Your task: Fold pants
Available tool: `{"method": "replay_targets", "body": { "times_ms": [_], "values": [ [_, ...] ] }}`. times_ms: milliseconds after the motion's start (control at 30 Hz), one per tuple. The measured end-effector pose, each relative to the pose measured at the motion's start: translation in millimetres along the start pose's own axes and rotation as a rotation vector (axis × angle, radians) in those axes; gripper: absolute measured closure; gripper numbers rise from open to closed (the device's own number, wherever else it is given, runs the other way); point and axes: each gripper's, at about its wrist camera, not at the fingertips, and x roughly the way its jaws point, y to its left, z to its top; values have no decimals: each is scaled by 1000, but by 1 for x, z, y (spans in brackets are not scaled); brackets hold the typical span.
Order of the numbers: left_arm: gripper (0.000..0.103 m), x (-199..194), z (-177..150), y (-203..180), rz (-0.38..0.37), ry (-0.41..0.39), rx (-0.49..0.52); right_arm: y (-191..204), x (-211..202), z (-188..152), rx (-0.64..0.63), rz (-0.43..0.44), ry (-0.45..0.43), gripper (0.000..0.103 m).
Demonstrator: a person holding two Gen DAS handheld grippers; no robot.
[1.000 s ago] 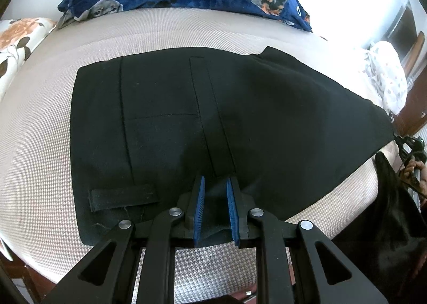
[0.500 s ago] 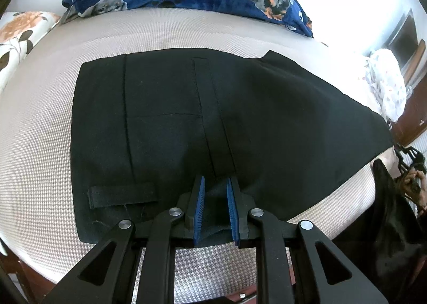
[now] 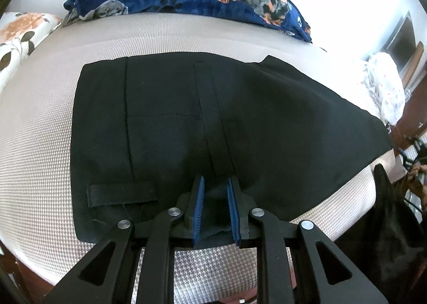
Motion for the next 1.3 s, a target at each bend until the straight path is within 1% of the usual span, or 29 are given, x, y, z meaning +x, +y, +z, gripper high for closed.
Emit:
{"method": "replay_targets", "body": {
  "times_ms": [67, 133, 167, 267, 367, 433, 467, 533, 700, 733, 800, 867, 967, 1000, 1100, 1167, 1233, 1267, 1300],
  "values": [
    [83, 0, -1, -1, 1, -2, 1, -26, -1, 13, 39, -30, -14, 56],
    [83, 0, -1, -1, 4, 4, 2, -50, -3, 24, 109, 0, -33, 55],
    [82, 0, 0, -2, 6, 6, 1, -55, -2, 28, 120, 10, -22, 55],
    [82, 0, 1, -5, 17, 13, 4, -55, 14, 36, 98, 14, 25, 56],
    [82, 1, 3, -8, 28, 18, 9, -48, 21, 39, 50, -5, 40, 56],
    [82, 1, 3, -8, 32, 20, 7, -41, 24, 42, 12, -10, 37, 79],
    [82, 1, 3, -9, 35, 20, 7, -36, 26, 42, -17, -17, 58, 94],
    [82, 2, 4, -10, 39, 22, 10, -37, 27, 41, -25, -21, 77, 93],
    [82, 3, 6, -13, 46, 25, 8, -40, 23, 41, 1, 73, 89, 93],
    [82, 3, 6, -13, 46, 25, 8, -38, 23, 41, -8, 69, 95, 93],
    [82, 3, 6, -14, 48, 24, 8, -38, 26, 41, -21, 26, 104, 92],
    [82, 3, 5, -14, 47, 24, 7, -38, 30, 42, -15, 15, 118, 92],
    [81, 4, 6, -14, 48, 25, 2, -28, 28, 39, -63, -41, 104, 92],
    [81, 4, 6, -14, 48, 25, 3, -25, 27, 38, -74, -52, 99, 94],
    [81, 4, 6, -14, 47, 25, 3, -20, 30, 39, -85, -52, 107, 95],
    [81, 4, 6, -14, 45, 24, 1, -17, 31, 40, -66, -20, 119, 95],
    [81, 4, 5, -13, 43, 22, -2, -8, 29, 43, -45, 50, 129, 95],
    [81, 4, 5, -13, 43, 21, -3, -3, 26, 44, -31, 118, 119, 95],
    [81, 4, 5, -13, 43, 20, -3, 0, 21, 46, -4, 212, 93, 96]
  ]
}}
